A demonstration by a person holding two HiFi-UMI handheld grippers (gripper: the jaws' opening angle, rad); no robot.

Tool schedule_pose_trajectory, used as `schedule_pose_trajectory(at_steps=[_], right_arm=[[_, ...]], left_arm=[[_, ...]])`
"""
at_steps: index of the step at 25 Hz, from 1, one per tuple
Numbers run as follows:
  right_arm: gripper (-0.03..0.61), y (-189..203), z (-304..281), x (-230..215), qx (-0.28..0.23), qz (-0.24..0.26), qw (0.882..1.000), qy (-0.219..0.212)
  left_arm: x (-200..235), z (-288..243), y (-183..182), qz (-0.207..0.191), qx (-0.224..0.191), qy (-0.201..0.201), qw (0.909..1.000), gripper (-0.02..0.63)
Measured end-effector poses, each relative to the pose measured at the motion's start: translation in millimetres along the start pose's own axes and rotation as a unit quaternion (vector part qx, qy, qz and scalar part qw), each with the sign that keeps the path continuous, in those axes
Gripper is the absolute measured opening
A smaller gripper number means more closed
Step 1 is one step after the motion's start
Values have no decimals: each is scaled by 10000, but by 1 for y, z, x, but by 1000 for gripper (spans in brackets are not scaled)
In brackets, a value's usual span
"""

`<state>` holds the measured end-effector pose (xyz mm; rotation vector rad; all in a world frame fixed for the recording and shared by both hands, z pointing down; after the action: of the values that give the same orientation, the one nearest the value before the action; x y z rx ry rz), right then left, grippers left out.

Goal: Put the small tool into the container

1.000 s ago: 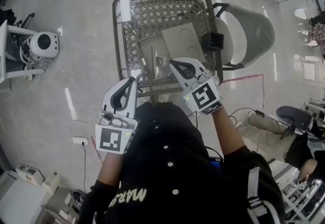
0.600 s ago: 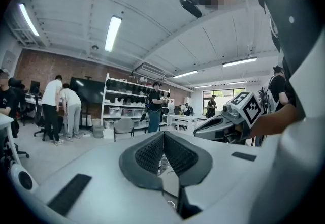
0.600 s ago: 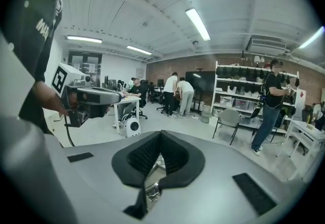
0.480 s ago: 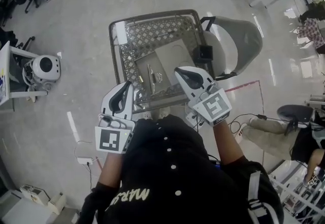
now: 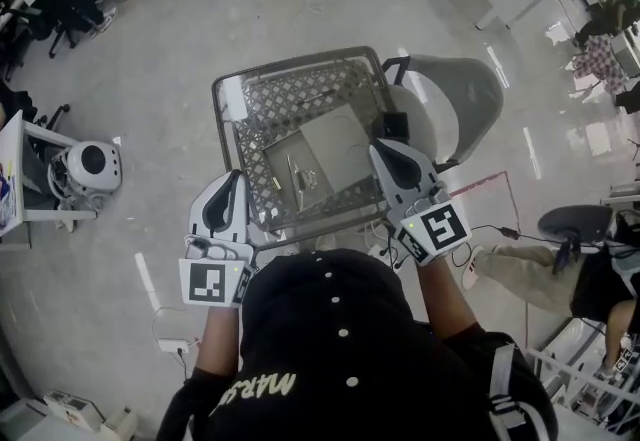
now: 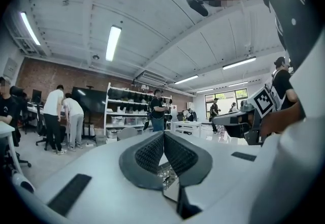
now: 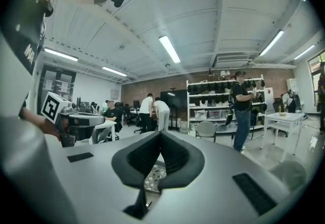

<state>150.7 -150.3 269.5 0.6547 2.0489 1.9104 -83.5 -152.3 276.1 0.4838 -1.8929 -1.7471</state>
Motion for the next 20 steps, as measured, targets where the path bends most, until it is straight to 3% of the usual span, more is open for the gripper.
schedule_pose_trajectory(at_steps=[10, 20], right_arm=[[12, -4, 29, -37, -456, -258, 9921, 1140], [12, 11, 36, -44, -369, -391, 9890, 1382]], left_arm=[[17, 7, -2, -3, 15, -212, 9998, 26], [21, 12, -2, -48, 117, -287, 9995, 26]])
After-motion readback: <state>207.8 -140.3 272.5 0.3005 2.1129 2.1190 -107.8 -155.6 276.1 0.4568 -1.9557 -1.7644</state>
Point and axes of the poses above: the fingertips, and each gripper's own axes: z backward along the fingers, x to its left, y out of its underside, the point moved 3 cm from there along z, backward along the fingers, and after that the axes turned 6 degrees about z, right-handed, at the moved point
